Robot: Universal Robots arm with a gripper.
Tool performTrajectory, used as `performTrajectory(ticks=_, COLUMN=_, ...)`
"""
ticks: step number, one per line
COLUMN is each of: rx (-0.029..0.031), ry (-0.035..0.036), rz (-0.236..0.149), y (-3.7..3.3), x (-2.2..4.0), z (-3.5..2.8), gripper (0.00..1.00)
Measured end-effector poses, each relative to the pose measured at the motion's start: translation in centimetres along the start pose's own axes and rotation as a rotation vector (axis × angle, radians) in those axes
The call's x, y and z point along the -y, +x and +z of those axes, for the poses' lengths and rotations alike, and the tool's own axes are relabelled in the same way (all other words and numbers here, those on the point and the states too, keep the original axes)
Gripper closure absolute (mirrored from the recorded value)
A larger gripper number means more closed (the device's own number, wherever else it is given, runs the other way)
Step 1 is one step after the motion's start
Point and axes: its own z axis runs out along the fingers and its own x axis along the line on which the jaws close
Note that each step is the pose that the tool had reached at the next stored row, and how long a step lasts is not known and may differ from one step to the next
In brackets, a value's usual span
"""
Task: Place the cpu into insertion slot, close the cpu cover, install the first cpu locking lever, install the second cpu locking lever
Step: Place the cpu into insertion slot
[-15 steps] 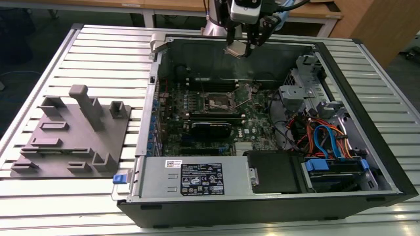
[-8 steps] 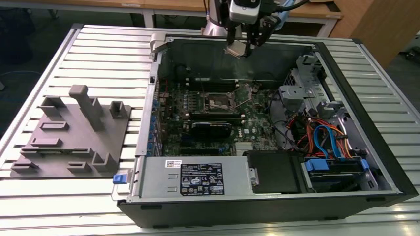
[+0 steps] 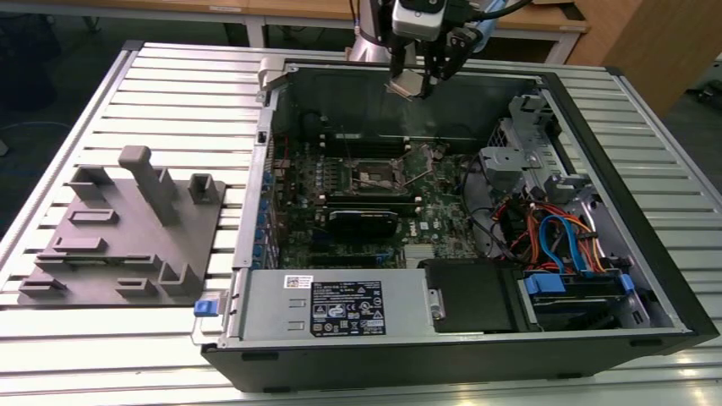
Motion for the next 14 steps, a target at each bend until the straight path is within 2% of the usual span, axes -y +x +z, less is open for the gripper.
performTrajectory(ticks=14, rx=0.0012, ry=-0.0002, rz=0.013, y=0.00, x=0.00, z=0.00, gripper=0.46)
